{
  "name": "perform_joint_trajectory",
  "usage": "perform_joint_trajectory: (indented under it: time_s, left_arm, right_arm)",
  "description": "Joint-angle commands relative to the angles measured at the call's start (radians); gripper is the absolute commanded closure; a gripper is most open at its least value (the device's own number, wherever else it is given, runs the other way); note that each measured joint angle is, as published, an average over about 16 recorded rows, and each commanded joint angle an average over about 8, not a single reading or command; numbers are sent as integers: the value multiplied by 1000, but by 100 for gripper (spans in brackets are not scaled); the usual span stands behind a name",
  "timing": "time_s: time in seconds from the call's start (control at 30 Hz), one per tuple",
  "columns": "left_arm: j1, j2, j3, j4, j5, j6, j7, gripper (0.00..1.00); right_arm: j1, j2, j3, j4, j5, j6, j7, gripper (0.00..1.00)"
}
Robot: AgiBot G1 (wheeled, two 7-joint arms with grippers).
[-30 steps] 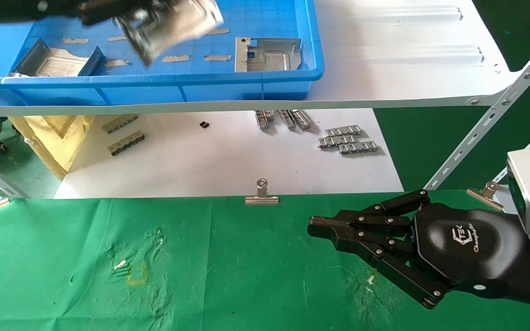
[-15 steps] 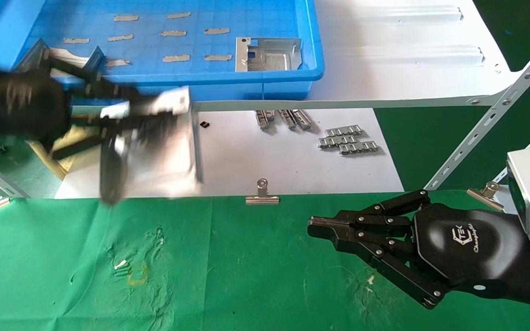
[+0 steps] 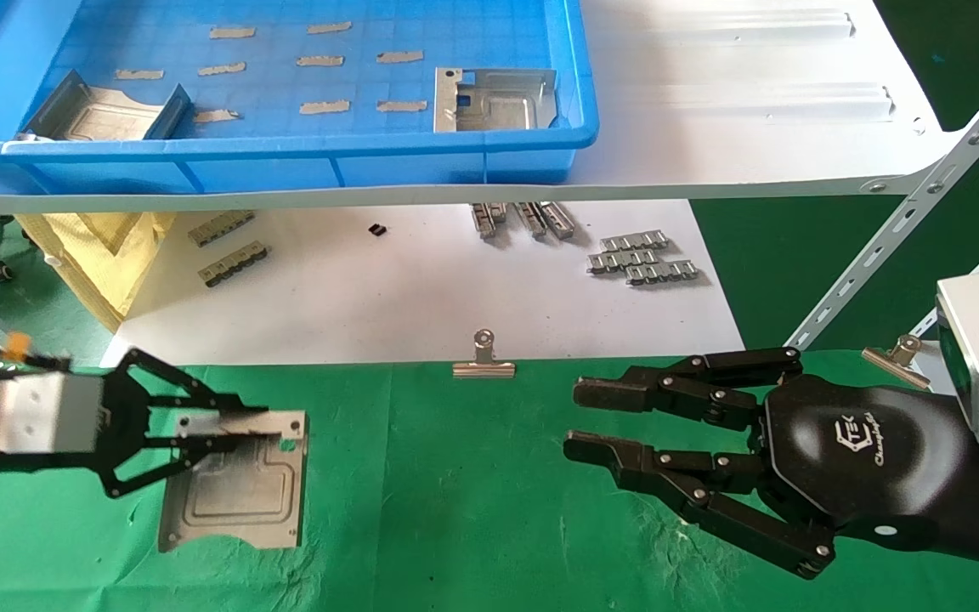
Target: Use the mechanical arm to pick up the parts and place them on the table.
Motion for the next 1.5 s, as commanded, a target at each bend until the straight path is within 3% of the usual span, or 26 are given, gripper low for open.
perform_joint_trajectory:
  time_s: [0.03, 0.2, 0.27, 0.47, 0.53, 0.93, 1.3, 1.5]
  left_arm:
    - [16, 20, 22, 48, 26, -5, 53, 100]
    - [20, 65, 44, 139, 67, -26, 166, 100]
    - [18, 82, 48, 172, 76, -33, 201, 92]
    - [13, 128, 60, 270, 100, -53, 282, 18]
    - [10, 141, 62, 301, 104, -60, 298, 1]
    - [-14, 156, 47, 424, 78, -8, 294, 0]
    - [89, 117, -28, 406, -115, 47, -8, 0]
    - [118, 111, -40, 398, -156, 52, -54, 0]
  right_arm:
    - [0, 0, 0, 0, 0, 0, 0, 0]
    - [0, 0, 0, 0, 0, 0, 0, 0]
    - [0, 0, 0, 0, 0, 0, 0, 0]
    - [0, 0, 0, 0, 0, 0, 0, 0]
    - [0, 0, 0, 0, 0, 0, 0, 0]
    - [0, 0, 0, 0, 0, 0, 0, 0]
    - [0, 0, 0, 0, 0, 0, 0, 0]
    - [0, 0, 0, 0, 0, 0, 0, 0]
